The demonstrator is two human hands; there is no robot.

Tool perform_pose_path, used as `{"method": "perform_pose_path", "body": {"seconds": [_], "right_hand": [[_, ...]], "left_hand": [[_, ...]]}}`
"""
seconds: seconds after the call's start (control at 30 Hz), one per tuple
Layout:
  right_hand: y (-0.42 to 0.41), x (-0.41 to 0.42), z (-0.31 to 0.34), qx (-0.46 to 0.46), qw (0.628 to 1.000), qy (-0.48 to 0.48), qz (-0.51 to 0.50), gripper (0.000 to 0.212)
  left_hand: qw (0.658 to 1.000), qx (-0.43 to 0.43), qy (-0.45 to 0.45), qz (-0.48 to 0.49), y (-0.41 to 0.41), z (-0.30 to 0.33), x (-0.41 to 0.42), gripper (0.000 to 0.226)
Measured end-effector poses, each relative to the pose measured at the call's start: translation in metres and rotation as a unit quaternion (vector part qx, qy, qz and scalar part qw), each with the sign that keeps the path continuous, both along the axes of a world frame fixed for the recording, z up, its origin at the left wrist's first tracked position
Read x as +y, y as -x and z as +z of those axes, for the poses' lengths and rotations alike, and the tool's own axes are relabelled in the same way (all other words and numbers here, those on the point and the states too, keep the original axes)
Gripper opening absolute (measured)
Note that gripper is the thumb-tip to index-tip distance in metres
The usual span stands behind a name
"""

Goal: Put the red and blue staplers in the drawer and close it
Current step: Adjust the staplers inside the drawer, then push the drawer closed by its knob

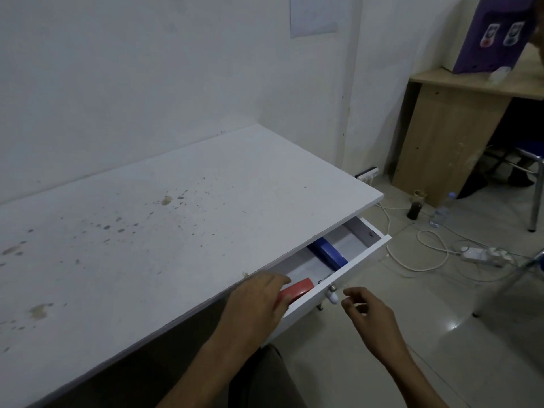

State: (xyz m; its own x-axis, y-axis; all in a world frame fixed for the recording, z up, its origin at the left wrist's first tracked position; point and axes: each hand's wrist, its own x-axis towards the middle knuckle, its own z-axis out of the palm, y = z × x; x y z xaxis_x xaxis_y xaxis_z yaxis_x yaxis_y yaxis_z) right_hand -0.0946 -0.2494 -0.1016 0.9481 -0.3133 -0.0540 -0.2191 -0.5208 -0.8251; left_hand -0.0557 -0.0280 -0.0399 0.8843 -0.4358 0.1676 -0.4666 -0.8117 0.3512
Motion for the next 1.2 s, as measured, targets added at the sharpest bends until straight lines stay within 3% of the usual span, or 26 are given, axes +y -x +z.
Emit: {"method": "perform_pose_path", "body": {"seconds": [0.1, 0.17, 0.33, 0.53, 0.67, 0.97, 1.2], "right_hand": [[-0.002, 0.007, -0.007, 0.022, 0.999, -0.037, 0.003, 0.025], [-0.003, 0.012, -0.012, 0.029, 0.998, -0.064, 0.006, 0.023], [-0.004, 0.017, -0.023, 0.026, 0.984, -0.178, -0.02, 0.023], [-0.005, 0.021, -0.036, 0.032, 0.927, -0.37, -0.058, 0.017], [-0.004, 0.021, -0.042, 0.027, 0.913, -0.401, -0.071, 0.017], [-0.011, 0.019, -0.039, 0.002, 0.881, -0.47, -0.054, 0.022], [-0.024, 0.011, -0.031, -0.016, 0.87, -0.493, 0.004, 0.02]], "left_hand": [[0.989, -0.128, -0.042, -0.063, 0.003, 0.005, 0.004, 0.044], [0.982, -0.159, -0.071, -0.069, -0.004, 0.009, 0.006, 0.047], [0.982, -0.12, -0.128, -0.073, -0.034, 0.015, 0.021, 0.054], [0.99, -0.056, -0.129, -0.014, -0.063, 0.009, 0.041, 0.066], [0.994, -0.029, -0.105, 0.007, -0.063, 0.0, 0.046, 0.073], [0.996, -0.042, -0.079, 0.021, -0.065, -0.001, 0.044, 0.06], [0.996, -0.038, -0.074, 0.028, -0.068, 0.002, 0.043, 0.06]]}}
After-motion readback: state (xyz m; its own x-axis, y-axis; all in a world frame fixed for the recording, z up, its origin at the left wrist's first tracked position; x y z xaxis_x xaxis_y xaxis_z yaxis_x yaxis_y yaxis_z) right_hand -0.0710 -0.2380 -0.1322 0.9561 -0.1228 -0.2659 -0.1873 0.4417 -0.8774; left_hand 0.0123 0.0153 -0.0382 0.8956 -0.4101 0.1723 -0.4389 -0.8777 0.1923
